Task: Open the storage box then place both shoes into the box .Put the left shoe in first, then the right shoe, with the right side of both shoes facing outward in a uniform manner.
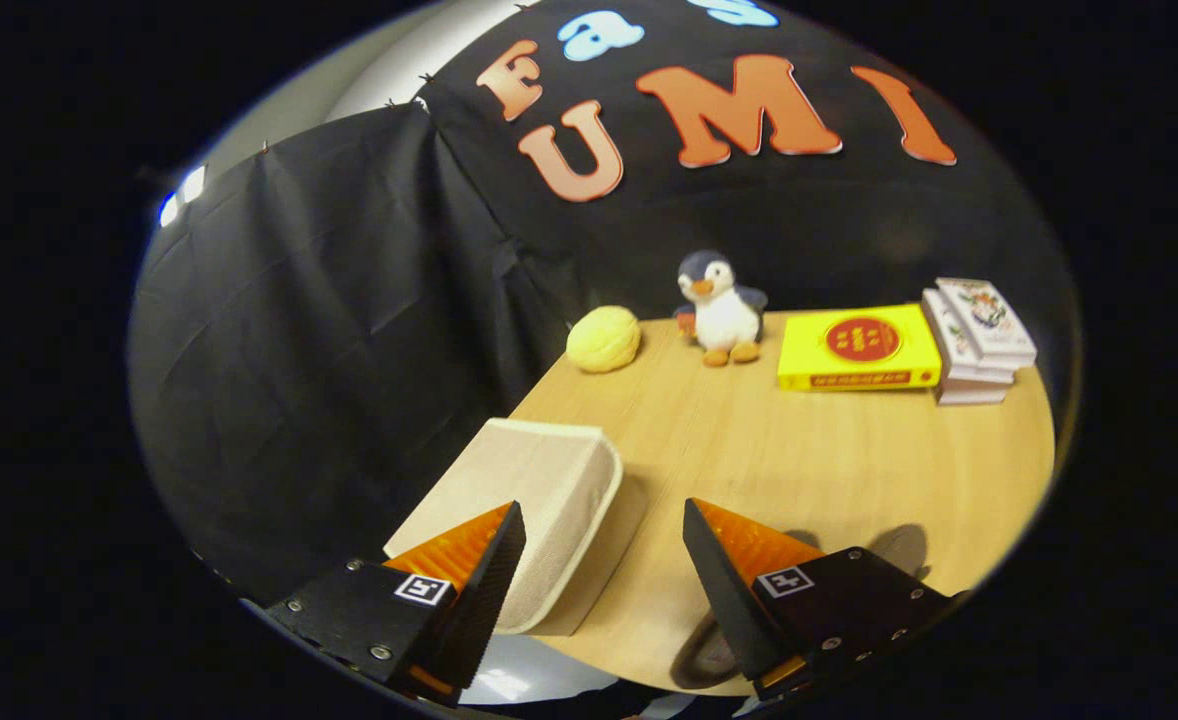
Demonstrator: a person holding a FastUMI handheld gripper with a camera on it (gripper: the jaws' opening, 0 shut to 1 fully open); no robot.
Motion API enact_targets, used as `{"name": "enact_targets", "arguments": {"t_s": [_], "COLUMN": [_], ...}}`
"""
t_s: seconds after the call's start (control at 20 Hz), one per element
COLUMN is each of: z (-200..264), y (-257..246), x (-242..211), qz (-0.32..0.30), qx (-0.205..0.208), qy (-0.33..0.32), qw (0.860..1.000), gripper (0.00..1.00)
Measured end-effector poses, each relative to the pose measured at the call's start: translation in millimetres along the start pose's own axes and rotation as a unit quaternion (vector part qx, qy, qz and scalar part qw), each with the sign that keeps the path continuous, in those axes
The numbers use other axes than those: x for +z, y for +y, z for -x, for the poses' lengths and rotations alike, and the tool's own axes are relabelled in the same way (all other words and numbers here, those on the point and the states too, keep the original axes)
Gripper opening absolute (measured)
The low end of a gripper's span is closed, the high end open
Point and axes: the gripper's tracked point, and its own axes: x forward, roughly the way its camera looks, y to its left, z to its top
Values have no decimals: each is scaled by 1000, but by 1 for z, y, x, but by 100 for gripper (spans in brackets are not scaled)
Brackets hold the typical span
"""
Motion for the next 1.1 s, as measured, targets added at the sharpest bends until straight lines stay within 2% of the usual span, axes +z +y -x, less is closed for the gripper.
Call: {"name": "enact_targets", "arguments": {"t_s": [0.25,0.65,0.95,1.1], "z": [-32,-80,-93,-87], "y": [24,31,47,48], "x": [-35,-86,-92,-83], "qz": [-79,-129,-202,-205], "qx": [69,106,155,168], "qy": [69,149,161,158], "qw": [992,975,954,951], "gripper": [94,94,92,89]}}
